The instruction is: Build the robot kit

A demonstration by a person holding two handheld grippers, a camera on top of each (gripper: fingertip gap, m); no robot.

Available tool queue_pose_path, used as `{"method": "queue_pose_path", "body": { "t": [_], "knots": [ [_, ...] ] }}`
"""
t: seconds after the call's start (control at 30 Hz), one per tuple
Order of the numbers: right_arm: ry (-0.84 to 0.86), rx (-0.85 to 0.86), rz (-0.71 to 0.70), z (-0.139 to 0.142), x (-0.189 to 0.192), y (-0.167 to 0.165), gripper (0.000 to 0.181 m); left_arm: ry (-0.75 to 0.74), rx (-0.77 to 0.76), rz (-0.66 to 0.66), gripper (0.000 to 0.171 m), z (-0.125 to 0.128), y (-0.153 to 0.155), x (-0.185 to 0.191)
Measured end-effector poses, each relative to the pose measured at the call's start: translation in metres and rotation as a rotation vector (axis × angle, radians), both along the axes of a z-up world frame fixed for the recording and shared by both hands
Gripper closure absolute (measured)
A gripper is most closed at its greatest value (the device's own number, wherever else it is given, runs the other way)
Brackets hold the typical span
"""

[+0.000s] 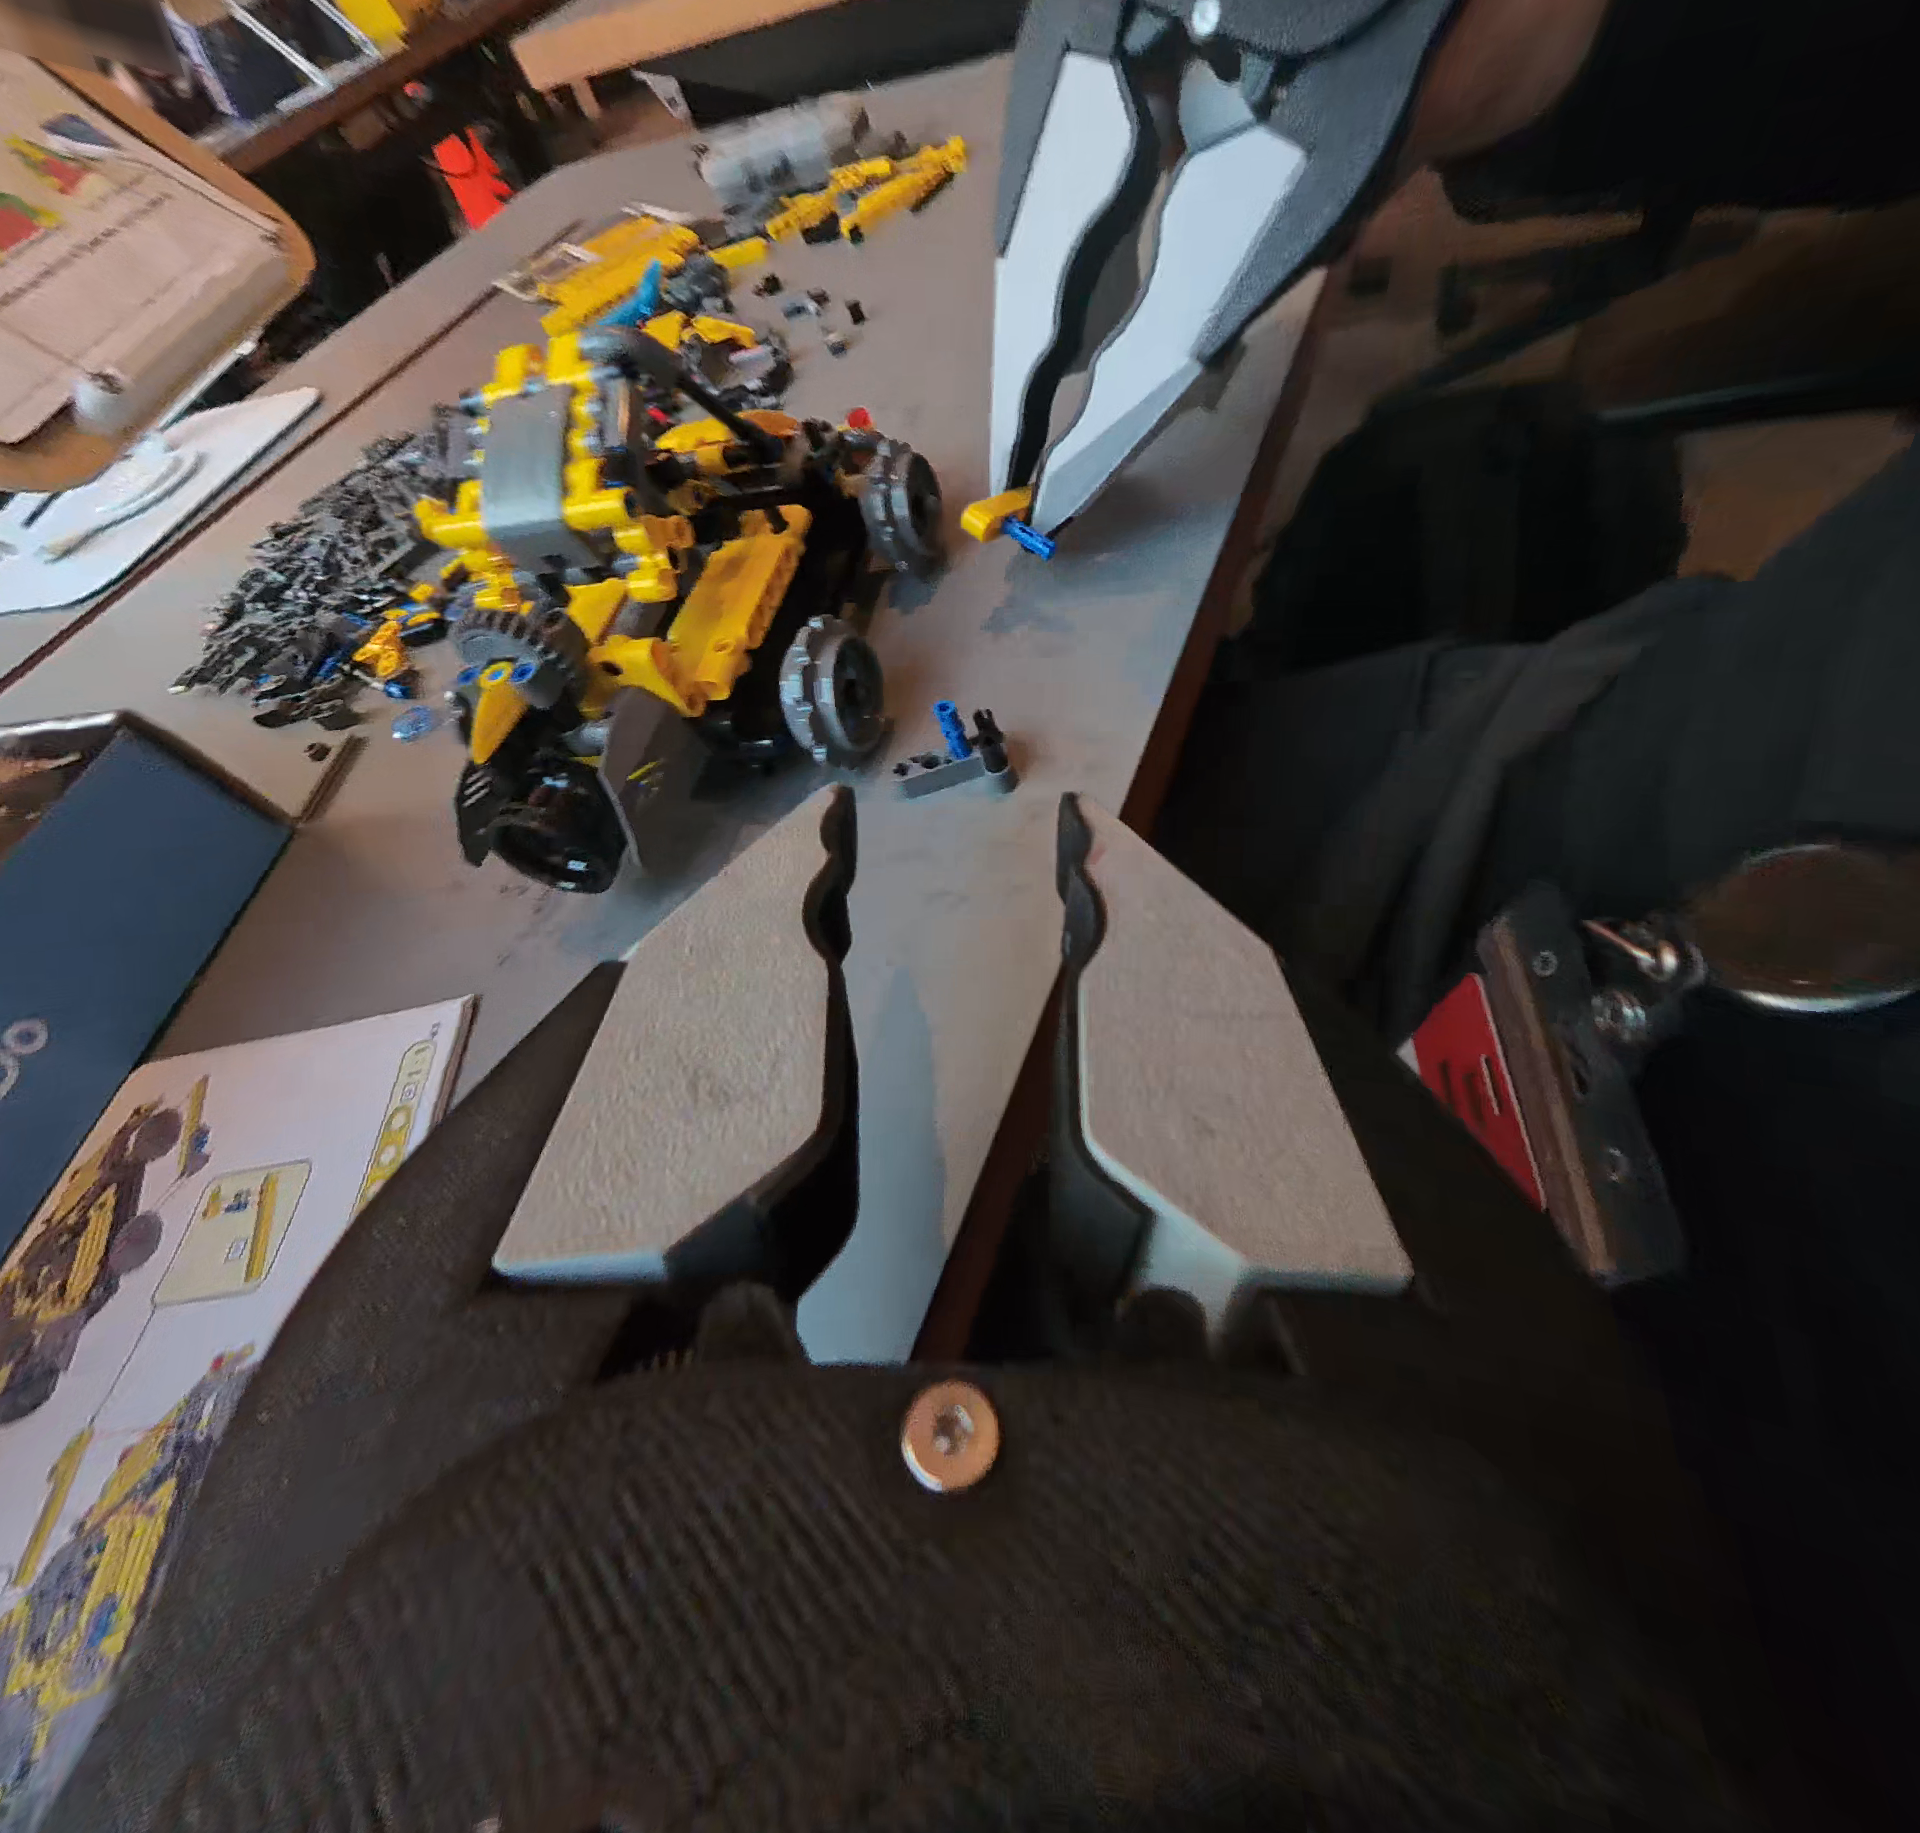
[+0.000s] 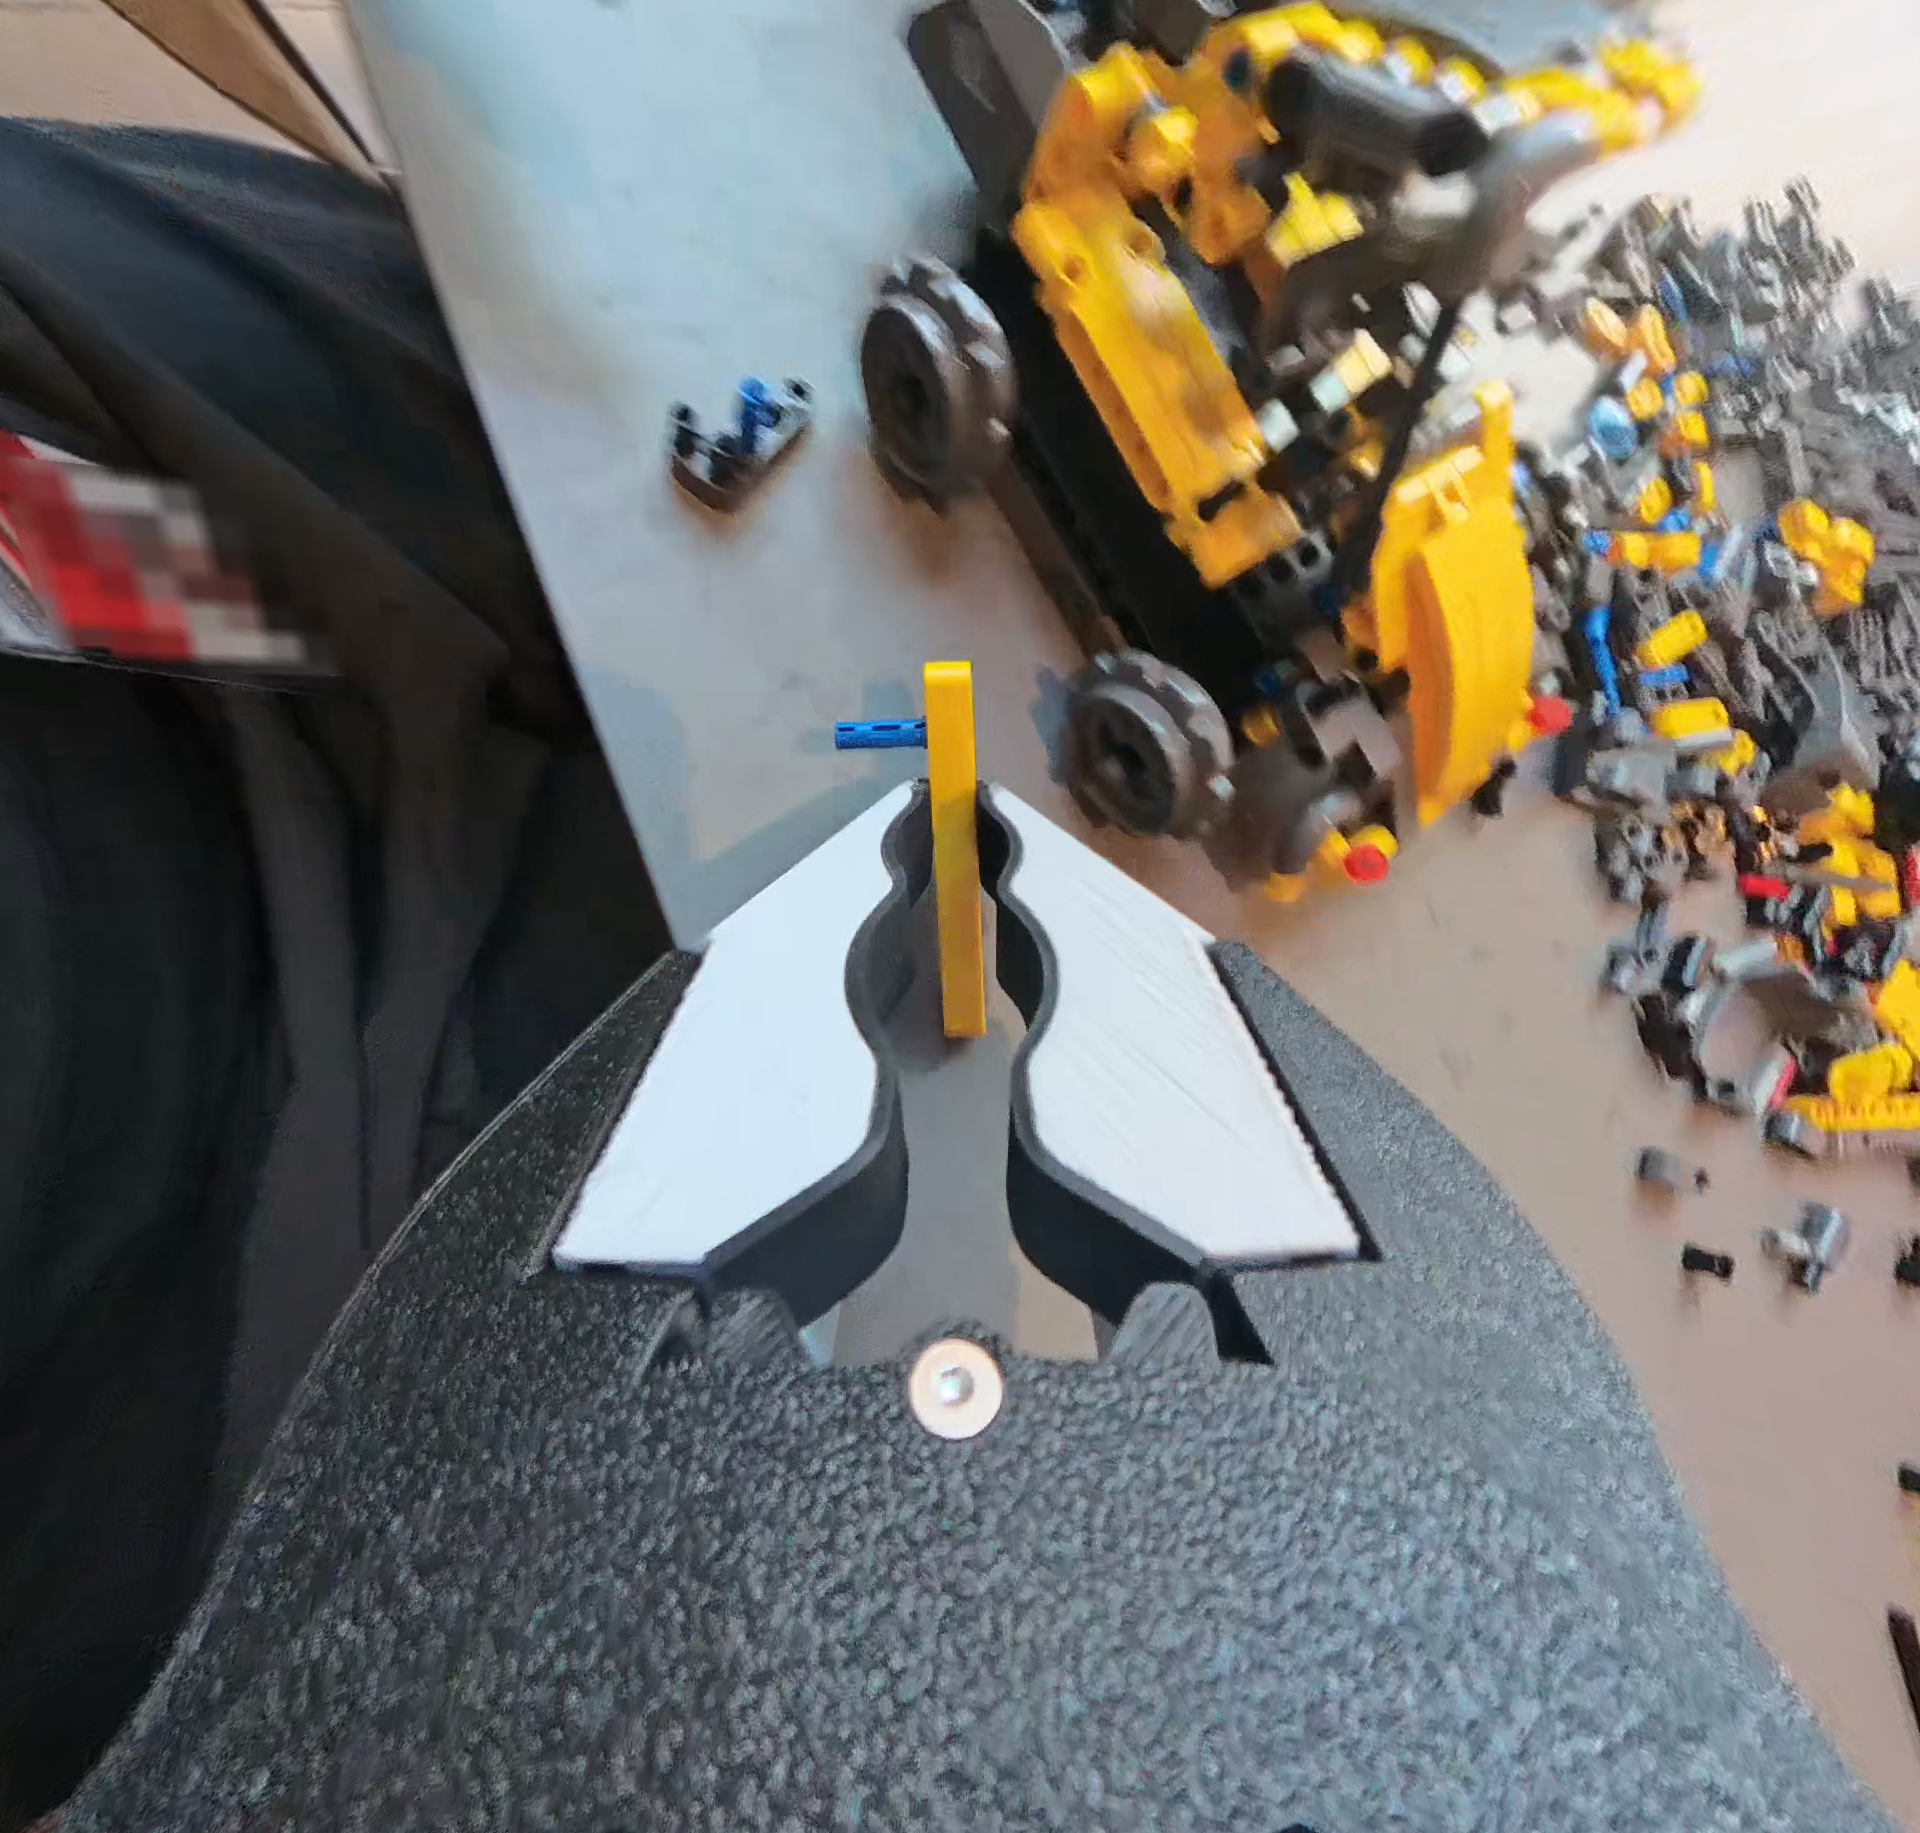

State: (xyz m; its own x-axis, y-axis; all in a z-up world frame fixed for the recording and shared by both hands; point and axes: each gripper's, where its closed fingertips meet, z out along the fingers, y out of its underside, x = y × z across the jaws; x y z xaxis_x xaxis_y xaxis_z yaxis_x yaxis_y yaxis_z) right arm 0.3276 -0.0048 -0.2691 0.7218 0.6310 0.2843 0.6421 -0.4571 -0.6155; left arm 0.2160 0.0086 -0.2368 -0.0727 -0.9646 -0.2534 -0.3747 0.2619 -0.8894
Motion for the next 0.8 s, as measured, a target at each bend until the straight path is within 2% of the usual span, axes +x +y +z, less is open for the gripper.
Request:
{"method": "queue_pose_path", "body": {
  "t": [0.17, 0.33, 0.6, 0.8],
  "knots": [
    [0.026, -0.057, -0.117, -0.002, 0.034, 0.005, 0.174, -0.063, -0.096, 0.020, 0.134, 0.005, 0.010, -0.004],
    [0.014, -0.112, -0.189, -0.006, 0.060, 0.006, 0.174, -0.057, -0.118, -0.003, 0.136, 0.001, 0.009, -0.006],
    [0.104, -0.120, -0.217, -0.012, 0.064, 0.006, 0.174, -0.048, -0.114, 0.017, 0.137, -0.003, 0.012, -0.005],
    [0.085, -0.108, -0.243, -0.010, 0.080, -0.006, 0.174, -0.018, -0.114, 0.042, 0.139, -0.011, 0.012, -0.003]
  ]
}}
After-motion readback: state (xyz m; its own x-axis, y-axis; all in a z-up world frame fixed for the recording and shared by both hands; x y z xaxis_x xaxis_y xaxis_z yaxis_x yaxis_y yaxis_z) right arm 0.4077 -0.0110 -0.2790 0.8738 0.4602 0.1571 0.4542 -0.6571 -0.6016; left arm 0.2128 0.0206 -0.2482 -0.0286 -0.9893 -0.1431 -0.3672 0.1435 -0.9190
